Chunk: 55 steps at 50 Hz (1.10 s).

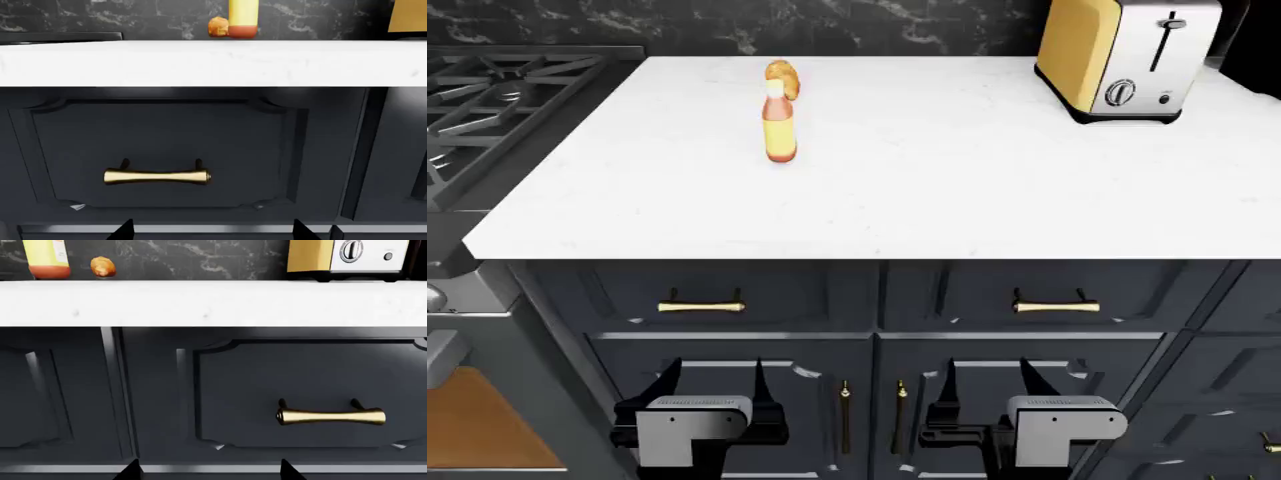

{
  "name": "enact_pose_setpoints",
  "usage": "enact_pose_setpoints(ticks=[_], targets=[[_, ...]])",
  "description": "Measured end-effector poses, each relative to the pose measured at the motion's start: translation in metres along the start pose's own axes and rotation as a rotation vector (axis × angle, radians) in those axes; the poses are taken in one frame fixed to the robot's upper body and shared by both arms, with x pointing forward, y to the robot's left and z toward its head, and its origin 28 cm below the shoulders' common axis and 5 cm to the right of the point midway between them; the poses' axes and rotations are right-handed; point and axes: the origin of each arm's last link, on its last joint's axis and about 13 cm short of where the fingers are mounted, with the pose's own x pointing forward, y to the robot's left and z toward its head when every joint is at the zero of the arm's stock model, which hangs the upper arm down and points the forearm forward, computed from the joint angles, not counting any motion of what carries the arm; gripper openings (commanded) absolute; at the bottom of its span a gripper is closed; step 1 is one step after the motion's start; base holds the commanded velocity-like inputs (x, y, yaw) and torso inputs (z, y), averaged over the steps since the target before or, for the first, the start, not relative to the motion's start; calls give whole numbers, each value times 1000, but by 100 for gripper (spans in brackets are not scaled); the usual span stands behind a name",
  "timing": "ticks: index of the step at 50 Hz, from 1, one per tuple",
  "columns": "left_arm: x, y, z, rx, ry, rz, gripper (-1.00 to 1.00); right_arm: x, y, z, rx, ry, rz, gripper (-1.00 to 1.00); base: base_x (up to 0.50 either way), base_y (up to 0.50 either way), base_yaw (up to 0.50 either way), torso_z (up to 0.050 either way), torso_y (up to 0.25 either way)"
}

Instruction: Pick the honey bottle and honey bottle from the counter and place them in the cabinets closest to them.

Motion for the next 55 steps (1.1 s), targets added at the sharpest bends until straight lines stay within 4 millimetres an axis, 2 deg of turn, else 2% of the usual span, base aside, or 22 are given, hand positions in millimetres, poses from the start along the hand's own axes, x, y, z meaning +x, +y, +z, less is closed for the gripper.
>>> enact_pose_setpoints(ticks=[6,47,51,55], targets=[[0,0,0,-1,2,0,100,-1,0,0,0,-2,-1,100,0,0,0,4,0],[0,-2,0,57,-16,5,100,-2,0,2,-23,-20,-28,100,0,0,0,48,0],[1,-1,7,61,-32,21,100,0,-1,8,-25,-20,-42,100,0,0,0,0,0],[3,3,26,77,-59,33,100,8,-3,28,-23,-18,-65,100,0,0,0,0,0]])
